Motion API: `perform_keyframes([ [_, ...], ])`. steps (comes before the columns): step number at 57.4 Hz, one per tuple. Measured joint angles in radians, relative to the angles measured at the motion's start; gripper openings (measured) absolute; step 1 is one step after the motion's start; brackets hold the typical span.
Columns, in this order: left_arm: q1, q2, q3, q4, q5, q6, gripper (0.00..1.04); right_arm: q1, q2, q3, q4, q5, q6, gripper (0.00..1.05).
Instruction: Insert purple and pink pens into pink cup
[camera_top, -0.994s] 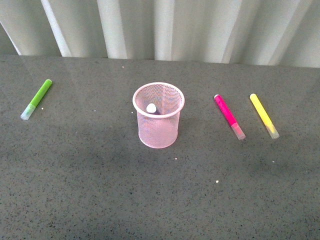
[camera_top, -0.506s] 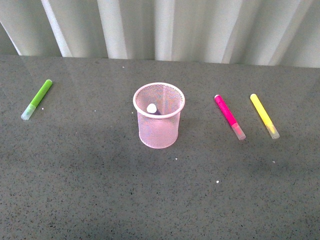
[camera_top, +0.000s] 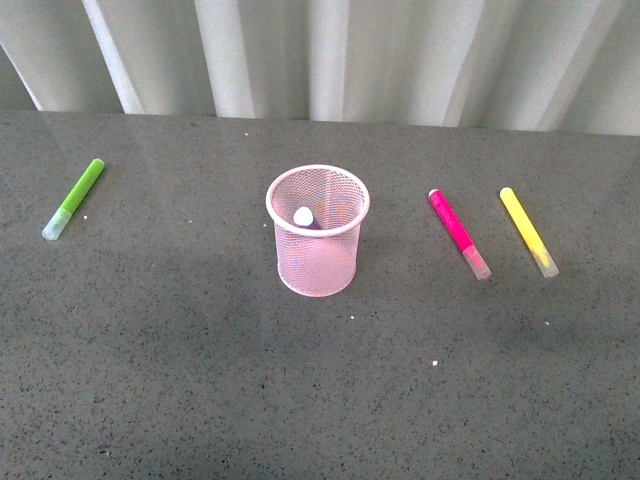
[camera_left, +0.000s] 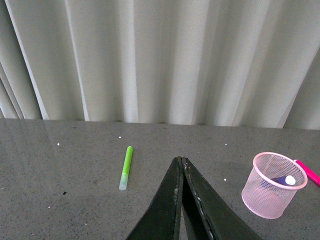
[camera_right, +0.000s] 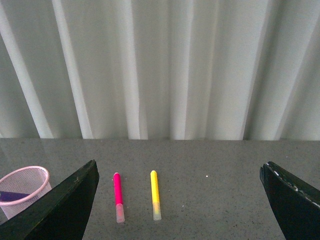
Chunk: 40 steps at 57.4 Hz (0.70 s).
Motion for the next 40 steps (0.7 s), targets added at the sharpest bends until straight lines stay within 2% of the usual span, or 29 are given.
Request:
perform_keyframes([
  [18, 0.000, 0.000, 0.000, 0.000, 0.000, 0.000, 0.63, 0.000, 0.000, 0.000, 0.000, 0.000, 0.000, 0.98],
  [20, 0.000, 0.000, 0.000, 0.000, 0.000, 0.000, 0.69, -0.007, 0.003, 0.000, 0.005, -0.026, 0.008, 0.98],
  [21, 0.000, 0.000, 0.000, 0.000, 0.000, 0.000, 0.72, -0.021, 0.014, 0.001, 0.024, -0.076, 0.027, 0.98],
  [25, 0.000, 0.000, 0.000, 0.000, 0.002, 0.000, 0.85, -0.058, 0.114, 0.016, 0.158, -0.233, 0.087, 0.98],
  [27, 0.000, 0.000, 0.000, 0.000, 0.000, 0.000, 0.92, -0.061, 0.187, 0.036, 0.243, -0.245, 0.100, 0.98],
  [30, 0.000, 0.000, 0.000, 0.000, 0.000, 0.001, 1.00, -0.062, 0.307, 0.082, 0.380, -0.239, 0.103, 0.98],
  [37, 0.000, 0.000, 0.000, 0.000, 0.000, 0.002, 0.98, -0.062, 0.652, 0.284, 0.695, -0.169, 0.094, 0.98],
  [40, 0.000, 0.000, 0.000, 0.000, 0.000, 0.002, 0.98, -0.056, 0.778, 0.381, 0.749, -0.130, 0.089, 0.98],
])
